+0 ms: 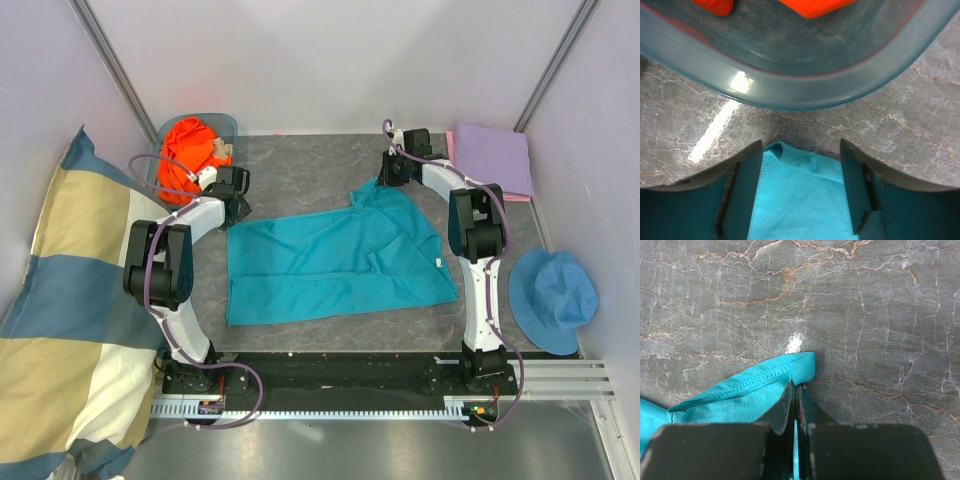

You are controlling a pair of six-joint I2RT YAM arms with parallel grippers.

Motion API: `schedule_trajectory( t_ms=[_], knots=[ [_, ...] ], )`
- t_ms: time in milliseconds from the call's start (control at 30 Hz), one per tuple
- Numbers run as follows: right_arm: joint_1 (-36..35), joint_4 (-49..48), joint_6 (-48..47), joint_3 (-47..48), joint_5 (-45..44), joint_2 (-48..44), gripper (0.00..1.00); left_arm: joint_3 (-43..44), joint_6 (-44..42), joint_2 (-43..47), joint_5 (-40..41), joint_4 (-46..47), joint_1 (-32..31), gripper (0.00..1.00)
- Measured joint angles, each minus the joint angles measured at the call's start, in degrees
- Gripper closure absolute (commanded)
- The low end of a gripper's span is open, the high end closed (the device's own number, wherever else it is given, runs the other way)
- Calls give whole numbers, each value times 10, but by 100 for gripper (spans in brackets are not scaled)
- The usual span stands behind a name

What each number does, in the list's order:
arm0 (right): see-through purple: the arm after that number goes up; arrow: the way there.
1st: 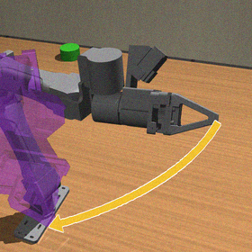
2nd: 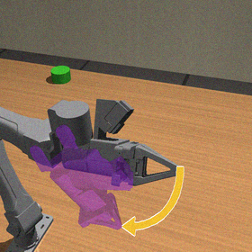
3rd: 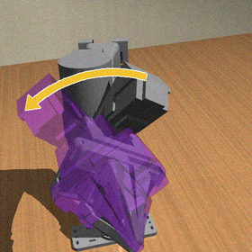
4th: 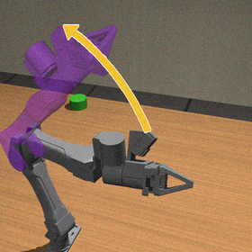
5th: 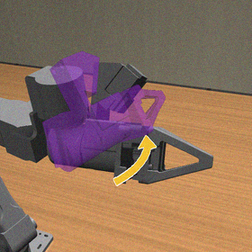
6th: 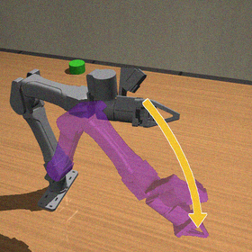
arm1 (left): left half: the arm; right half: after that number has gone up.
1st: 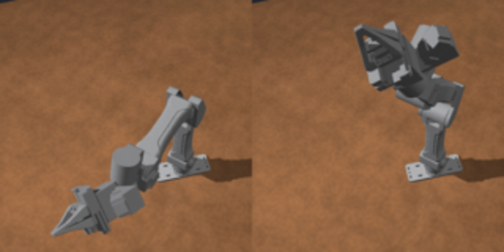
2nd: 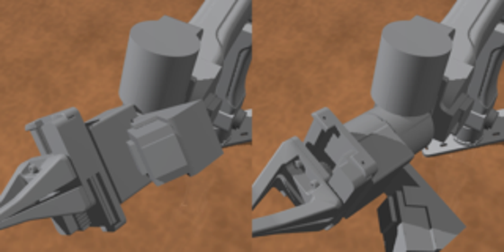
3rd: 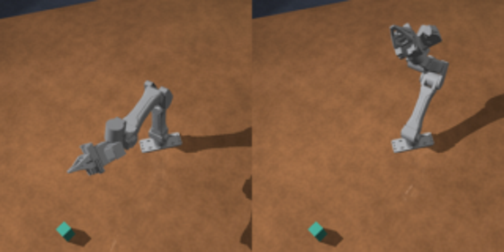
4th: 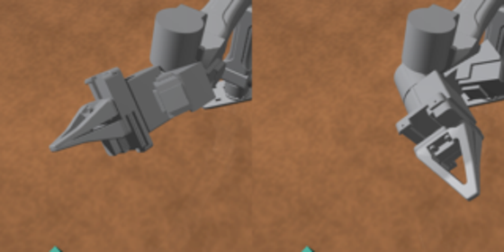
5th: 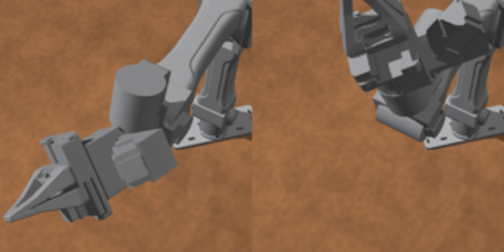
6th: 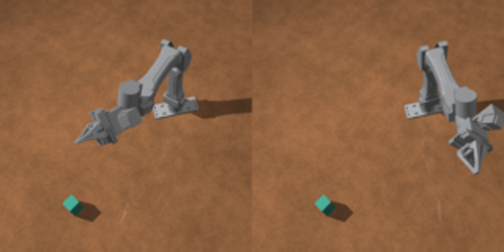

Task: Fold and stack the t-shirts
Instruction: Grap the side of the flattened tshirt furthest away from the robot with both arms

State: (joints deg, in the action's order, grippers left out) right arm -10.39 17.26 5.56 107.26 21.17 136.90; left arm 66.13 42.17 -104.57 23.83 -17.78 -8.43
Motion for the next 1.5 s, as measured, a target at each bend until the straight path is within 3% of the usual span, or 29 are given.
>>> schedule_trajectory(
  t_ms=[333, 433, 467, 700, 1067, 1500],
  knots=[
    [0, 0, 0, 0, 0, 0, 100, 3, 1, -1, 0, 2, 1, 40],
    [0, 0, 0, 0, 0, 0, 100, 3, 2, -1, -1, 2, 1, 59],
    [0, 0, 0, 0, 0, 0, 100, 2, 2, -1, -1, 2, 1, 74],
    [0, 0, 0, 0, 0, 0, 100, 2, 4, -1, -3, 3, 1, 98],
    [0, -12, 2, -12, 0, -5, 100, -6, 4, 0, -4, 4, 1, 98],
    [5, -1, 30, -135, -52, -105, 100, -37, 4, 49, -14, 4, 1, 98]
  ],
)
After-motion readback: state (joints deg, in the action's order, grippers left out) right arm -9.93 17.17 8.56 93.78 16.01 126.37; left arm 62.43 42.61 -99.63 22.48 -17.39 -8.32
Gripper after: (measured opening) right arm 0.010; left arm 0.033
